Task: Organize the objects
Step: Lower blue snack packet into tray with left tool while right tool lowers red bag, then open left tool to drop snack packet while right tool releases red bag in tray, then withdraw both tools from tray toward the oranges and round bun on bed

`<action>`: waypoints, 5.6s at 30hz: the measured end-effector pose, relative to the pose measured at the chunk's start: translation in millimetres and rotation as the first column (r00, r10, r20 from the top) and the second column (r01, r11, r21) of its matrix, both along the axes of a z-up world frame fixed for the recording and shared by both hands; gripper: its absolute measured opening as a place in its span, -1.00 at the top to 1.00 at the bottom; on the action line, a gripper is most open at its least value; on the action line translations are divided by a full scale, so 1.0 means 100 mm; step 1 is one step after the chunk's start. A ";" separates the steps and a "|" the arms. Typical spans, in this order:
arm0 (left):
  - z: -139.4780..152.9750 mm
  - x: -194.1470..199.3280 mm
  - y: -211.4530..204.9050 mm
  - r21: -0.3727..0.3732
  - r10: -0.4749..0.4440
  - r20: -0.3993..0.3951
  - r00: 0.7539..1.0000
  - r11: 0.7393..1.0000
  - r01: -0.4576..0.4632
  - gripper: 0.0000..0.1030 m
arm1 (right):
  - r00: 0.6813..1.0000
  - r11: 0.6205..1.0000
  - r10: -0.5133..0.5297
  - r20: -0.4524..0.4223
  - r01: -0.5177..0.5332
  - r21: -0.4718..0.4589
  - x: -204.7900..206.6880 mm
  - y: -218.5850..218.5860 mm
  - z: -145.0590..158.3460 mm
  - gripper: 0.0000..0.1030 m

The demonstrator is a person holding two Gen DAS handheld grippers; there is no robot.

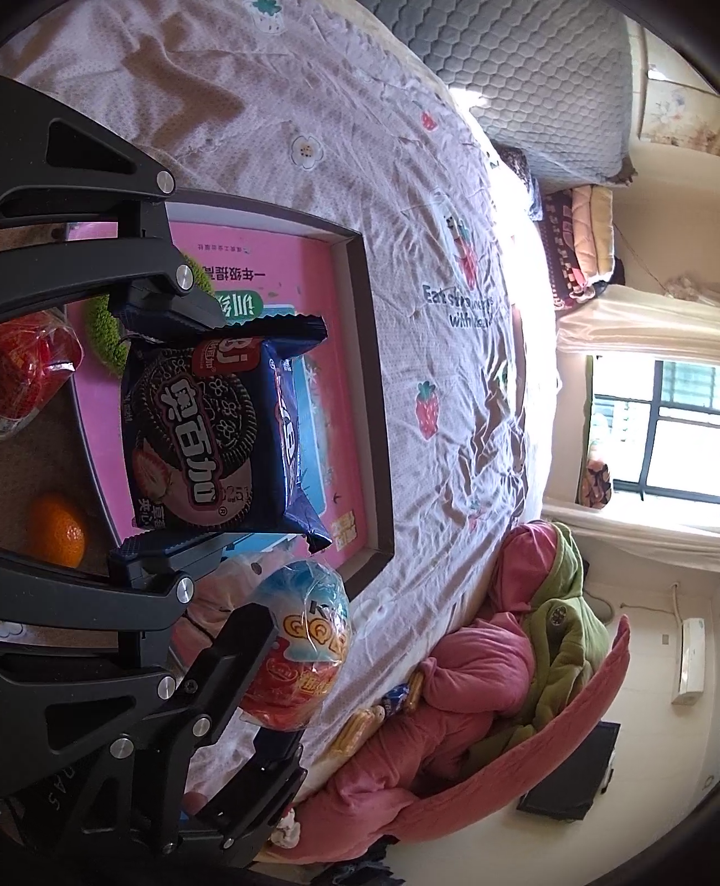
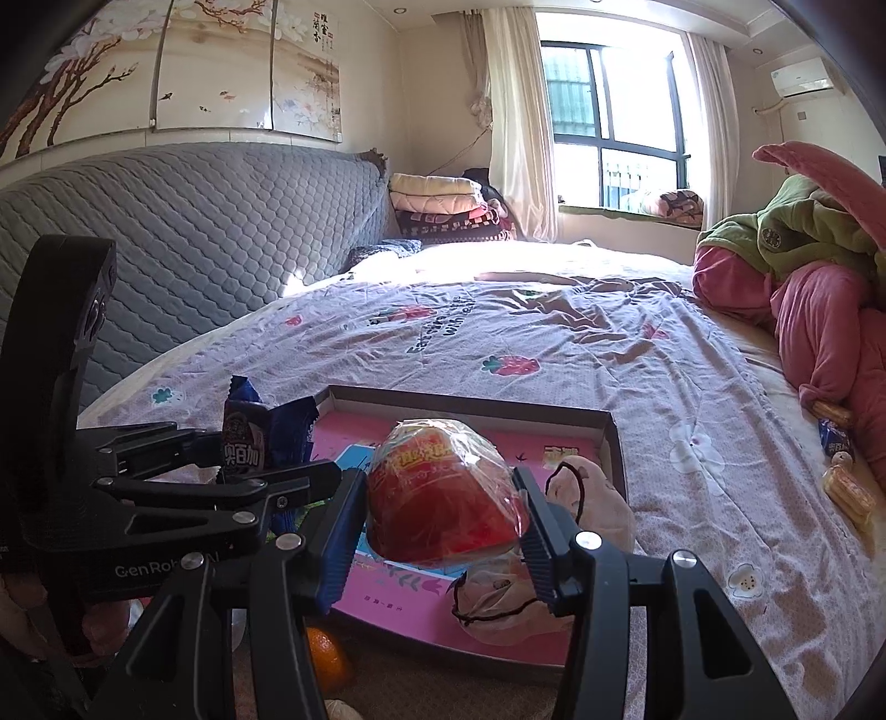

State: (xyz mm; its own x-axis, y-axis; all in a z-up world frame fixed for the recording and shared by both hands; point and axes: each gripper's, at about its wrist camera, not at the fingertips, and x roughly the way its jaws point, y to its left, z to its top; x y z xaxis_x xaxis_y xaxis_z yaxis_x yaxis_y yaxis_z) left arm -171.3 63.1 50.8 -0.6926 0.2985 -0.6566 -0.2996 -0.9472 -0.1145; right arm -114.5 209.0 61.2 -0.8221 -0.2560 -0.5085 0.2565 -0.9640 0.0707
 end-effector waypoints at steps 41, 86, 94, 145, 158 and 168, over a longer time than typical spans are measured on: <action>-0.39 -0.13 0.18 -0.070 -0.056 0.104 0.993 0.996 0.063 -0.11 | 0.981 0.991 -0.053 0.185 0.030 0.127 -0.15 0.08 -0.49 -0.01; -0.44 -0.26 0.06 -0.064 -0.016 0.238 0.971 0.997 0.032 -0.20 | 0.984 0.983 -0.031 0.177 -0.002 0.184 -0.12 0.00 -0.50 -0.01; -0.39 -0.24 0.05 -0.054 -0.020 0.230 0.973 0.998 0.033 -0.20 | 0.985 0.983 -0.008 0.170 -0.023 0.183 -0.11 -0.03 -0.50 -0.01; -0.08 0.08 -0.11 -0.021 0.050 0.158 0.986 0.999 -0.048 -0.21 | 0.990 0.993 -0.008 0.138 -0.008 0.121 -0.02 0.00 -0.33 -0.33; 0.03 0.29 -0.20 0.006 0.080 0.095 0.992 0.997 -0.081 -0.35 | 0.998 0.997 -0.009 0.065 0.004 0.082 0.08 0.04 -0.14 -0.43; 0.16 0.49 -0.41 0.049 0.144 0.049 0.988 0.988 -0.147 -0.43 | 0.999 0.999 -0.009 0.035 0.007 0.046 0.13 0.08 -0.03 -0.49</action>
